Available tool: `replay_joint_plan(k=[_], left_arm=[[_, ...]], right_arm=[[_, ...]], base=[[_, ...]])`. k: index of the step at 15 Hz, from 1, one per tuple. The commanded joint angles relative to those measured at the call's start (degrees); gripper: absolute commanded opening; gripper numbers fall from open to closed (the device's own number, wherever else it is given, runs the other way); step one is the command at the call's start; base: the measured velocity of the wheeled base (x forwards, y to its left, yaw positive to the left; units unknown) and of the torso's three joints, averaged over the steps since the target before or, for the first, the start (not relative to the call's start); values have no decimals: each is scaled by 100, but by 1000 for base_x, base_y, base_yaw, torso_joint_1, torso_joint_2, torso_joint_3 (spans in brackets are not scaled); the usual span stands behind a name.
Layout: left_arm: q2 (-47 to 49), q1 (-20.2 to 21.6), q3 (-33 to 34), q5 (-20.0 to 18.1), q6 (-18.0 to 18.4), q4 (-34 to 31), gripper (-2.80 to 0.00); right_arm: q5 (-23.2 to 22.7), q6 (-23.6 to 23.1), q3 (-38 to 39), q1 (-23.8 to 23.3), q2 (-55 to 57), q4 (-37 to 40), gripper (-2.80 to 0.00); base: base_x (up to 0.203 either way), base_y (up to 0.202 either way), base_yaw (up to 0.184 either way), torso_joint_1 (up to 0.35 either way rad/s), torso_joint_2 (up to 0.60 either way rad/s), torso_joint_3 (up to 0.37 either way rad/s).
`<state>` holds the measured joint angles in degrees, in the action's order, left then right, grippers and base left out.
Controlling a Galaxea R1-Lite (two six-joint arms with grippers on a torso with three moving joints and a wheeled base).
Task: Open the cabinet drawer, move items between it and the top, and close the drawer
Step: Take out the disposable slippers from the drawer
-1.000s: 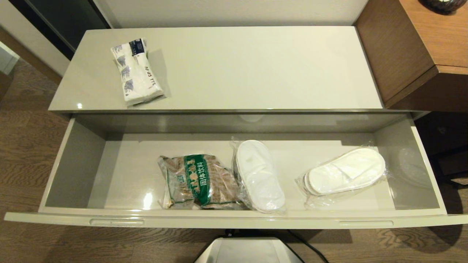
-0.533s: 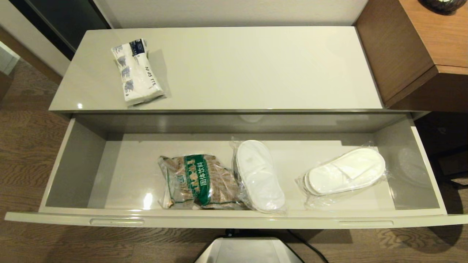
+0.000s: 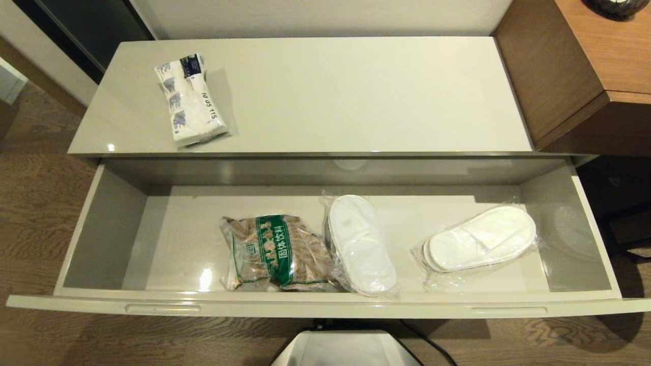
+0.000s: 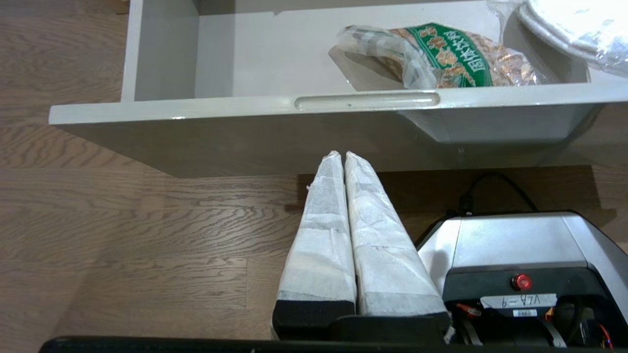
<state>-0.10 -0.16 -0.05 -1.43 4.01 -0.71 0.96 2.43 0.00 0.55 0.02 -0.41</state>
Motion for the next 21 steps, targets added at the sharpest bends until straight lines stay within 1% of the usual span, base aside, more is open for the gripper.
replay_joint_plan(k=[1, 21], left_arm=[[10, -2, 9, 2, 3, 9, -280], [10, -2, 14, 2, 3, 9, -280]], right_arm=[[0, 4, 0, -1, -143, -2, -280], [0, 4, 0, -2, -143, -2, -280]], base=[[0, 0, 0, 0, 0, 0], [0, 0, 0, 0, 0, 0]])
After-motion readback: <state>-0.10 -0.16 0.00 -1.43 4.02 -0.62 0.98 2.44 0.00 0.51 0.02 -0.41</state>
